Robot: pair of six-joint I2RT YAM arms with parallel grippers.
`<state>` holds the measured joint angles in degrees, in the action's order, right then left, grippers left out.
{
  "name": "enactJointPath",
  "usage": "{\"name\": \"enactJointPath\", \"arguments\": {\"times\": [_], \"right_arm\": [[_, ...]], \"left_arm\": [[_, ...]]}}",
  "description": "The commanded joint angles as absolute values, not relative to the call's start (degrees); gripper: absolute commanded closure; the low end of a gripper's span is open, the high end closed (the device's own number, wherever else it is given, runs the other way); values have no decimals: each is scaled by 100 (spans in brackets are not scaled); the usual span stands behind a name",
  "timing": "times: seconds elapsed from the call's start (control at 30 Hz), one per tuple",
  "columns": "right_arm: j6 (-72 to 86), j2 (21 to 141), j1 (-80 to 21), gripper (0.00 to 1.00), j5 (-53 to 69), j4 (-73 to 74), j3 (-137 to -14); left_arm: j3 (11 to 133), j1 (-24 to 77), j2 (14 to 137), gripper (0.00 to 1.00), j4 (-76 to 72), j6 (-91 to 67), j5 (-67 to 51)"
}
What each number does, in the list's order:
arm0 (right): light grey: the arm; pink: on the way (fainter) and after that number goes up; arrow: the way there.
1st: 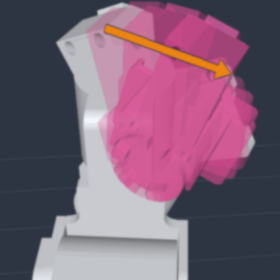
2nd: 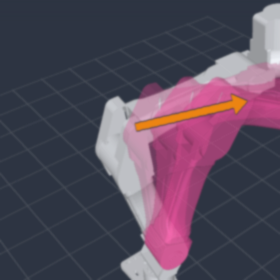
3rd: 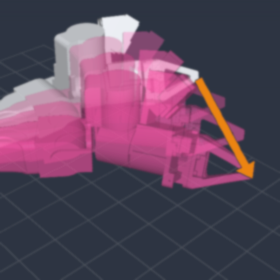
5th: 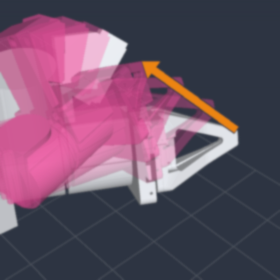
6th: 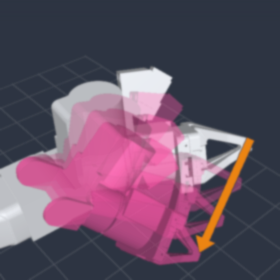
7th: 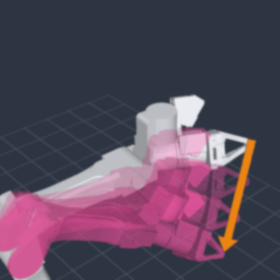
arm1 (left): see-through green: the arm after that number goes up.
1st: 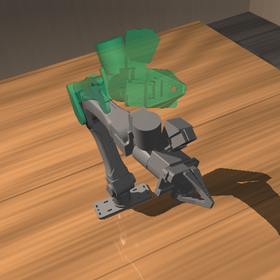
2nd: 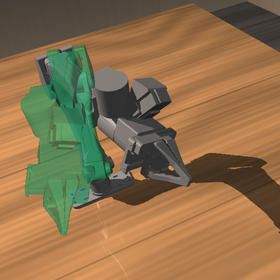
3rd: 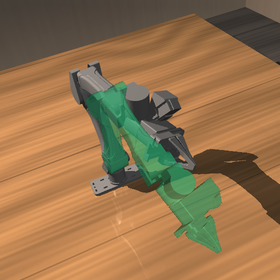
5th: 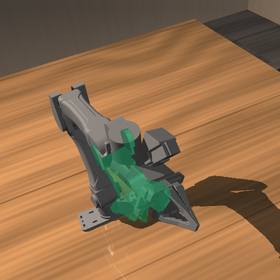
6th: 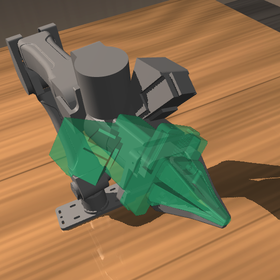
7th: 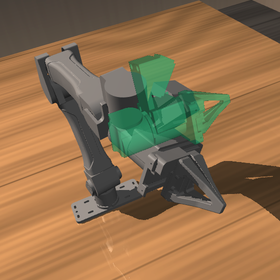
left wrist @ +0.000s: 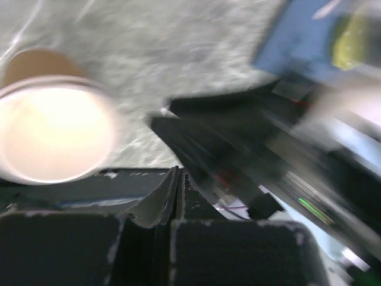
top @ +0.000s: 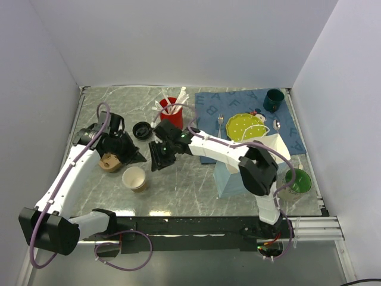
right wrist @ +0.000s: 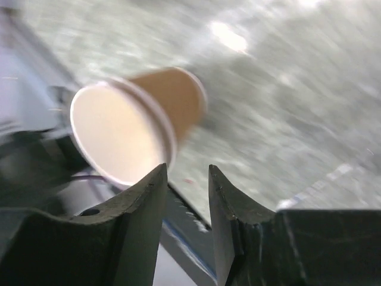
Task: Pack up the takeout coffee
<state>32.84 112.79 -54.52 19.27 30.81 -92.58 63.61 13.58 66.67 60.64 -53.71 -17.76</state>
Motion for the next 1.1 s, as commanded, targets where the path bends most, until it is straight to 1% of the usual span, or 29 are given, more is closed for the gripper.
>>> {"name": "enactJointPath", "arguments": {"times": [0.0,0.17,0.27,0.3,0.37,0.4,0.43,0.53,0.73,0.97,1.07], "right_arm": [[3120,11610,-5467,59,1441,3797,-9167],[3111,11610,-5449,59,1476,3832,-9298],[3129,11523,-5388,59,1520,3858,-9343],[3129,11496,-5370,59,1529,3858,-9343],[3111,11417,-5344,59,1494,3850,-9343],[3103,11400,-5335,59,1485,3850,-9351],[3103,11365,-5318,59,1494,3858,-9360],[3111,11329,-5291,59,1485,3867,-9378],[3111,11250,-5221,59,1468,3815,-9352],[3076,11224,-5177,60,1477,3779,-9352],[3059,11224,-5151,60,1468,3753,-9334]], "left_arm": [[6838,1380,6565,99,5845,-5449,-2030],[6724,1371,6600,99,5801,-5196,-2030],[6872,1371,6846,99,6256,-4722,-1777],[7012,1371,6934,99,6649,-4607,-1558],[7110,1380,7119,91,6898,-4300,-1363],[7154,1371,7154,85,7013,-4202,-1275],[7172,1397,7189,75,7144,-4114,-1248],[7093,1616,7250,64,7311,-3929,-1039],[7127,2275,7619,58,7269,-4034,-844],[7268,2575,8015,60,7462,-4237,-45],[7347,2672,8130,61,7409,-4184,-35]]}}
